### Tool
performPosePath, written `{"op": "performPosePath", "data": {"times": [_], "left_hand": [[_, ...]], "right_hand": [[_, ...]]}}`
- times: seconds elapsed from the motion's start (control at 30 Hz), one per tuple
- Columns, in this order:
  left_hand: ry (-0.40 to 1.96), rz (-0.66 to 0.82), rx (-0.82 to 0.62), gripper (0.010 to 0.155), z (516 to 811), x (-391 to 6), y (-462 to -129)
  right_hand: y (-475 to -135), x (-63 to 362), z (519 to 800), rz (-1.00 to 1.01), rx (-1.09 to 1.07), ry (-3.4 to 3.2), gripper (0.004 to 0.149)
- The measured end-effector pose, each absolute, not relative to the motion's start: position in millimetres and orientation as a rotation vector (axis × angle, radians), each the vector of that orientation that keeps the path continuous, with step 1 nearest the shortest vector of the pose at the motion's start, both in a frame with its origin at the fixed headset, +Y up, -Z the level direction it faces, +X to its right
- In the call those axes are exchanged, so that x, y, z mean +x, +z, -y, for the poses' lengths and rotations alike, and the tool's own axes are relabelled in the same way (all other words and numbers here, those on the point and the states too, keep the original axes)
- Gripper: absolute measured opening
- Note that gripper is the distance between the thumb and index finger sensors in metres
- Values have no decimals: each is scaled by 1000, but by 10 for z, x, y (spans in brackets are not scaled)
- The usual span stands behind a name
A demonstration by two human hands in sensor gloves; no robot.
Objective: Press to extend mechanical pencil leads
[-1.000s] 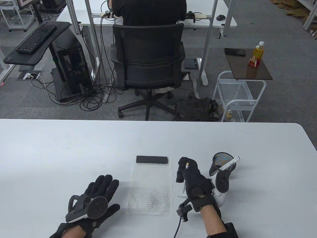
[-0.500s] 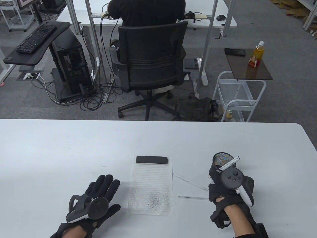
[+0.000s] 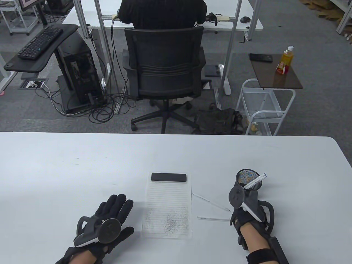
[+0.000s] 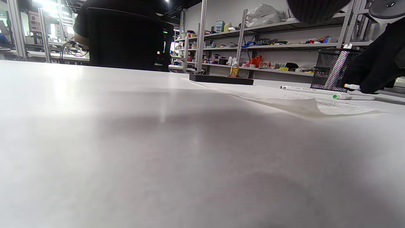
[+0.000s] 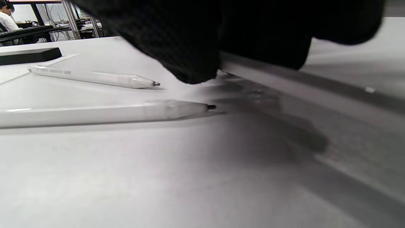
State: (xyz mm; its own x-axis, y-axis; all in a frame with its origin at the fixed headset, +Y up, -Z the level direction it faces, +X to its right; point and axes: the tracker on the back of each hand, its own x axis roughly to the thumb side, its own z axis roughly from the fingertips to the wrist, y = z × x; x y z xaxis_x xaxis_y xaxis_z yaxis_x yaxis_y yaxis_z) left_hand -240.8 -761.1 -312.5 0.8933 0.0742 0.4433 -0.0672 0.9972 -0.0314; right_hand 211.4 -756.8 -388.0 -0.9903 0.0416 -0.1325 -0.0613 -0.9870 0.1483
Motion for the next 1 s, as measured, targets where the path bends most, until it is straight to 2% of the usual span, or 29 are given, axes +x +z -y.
{"op": "performPosePath", "data": {"times": [0.63, 1.0], "left_hand": [[69, 455, -25, 88, 7611, -2407, -3129], [67, 456, -17, 88, 7602, -2405, -3128]], "right_hand": [[-3994, 2009, 7639, -209, -177, 3131, 46], [-3917, 2040, 7599, -195, -191, 3112, 53]]}}
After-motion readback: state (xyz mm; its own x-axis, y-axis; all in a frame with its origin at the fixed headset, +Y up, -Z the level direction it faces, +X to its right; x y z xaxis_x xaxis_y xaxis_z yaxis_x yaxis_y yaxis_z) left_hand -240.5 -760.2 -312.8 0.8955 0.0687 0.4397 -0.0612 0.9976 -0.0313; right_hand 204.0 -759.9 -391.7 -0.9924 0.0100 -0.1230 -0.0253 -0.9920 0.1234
